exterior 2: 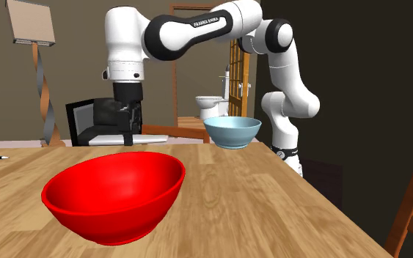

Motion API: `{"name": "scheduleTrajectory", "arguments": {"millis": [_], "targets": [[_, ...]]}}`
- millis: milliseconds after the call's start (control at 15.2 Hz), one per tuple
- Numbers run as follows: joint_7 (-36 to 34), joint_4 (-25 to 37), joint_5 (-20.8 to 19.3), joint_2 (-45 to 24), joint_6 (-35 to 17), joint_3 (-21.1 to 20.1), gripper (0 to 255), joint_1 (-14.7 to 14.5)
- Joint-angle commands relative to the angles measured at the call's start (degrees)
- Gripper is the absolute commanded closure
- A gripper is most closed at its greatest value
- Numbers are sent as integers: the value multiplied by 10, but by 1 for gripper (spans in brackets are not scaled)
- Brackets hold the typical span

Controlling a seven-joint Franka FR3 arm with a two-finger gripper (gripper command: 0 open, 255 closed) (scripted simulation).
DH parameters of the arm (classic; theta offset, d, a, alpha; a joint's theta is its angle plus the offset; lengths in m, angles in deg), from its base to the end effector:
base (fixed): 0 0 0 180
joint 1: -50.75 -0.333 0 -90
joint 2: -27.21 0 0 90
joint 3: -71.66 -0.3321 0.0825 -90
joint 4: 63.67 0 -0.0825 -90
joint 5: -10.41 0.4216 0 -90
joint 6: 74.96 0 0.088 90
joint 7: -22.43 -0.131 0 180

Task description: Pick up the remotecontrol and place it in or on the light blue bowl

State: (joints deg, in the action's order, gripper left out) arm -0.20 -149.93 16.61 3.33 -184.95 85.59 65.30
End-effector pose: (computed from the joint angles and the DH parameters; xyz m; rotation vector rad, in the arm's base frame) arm 0.6488 -0.3153 0.4114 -2.8198 1.3762 -0.0161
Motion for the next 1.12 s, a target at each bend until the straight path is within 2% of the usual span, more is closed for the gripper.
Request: {"name": "scheduleTrajectory", "arguments": {"millis": [0, 1056], "targets": [[-1, 13, -1, 3, 15, 1, 255, 1], [-4, 137, -3, 2, 139, 3, 255, 8]]}}
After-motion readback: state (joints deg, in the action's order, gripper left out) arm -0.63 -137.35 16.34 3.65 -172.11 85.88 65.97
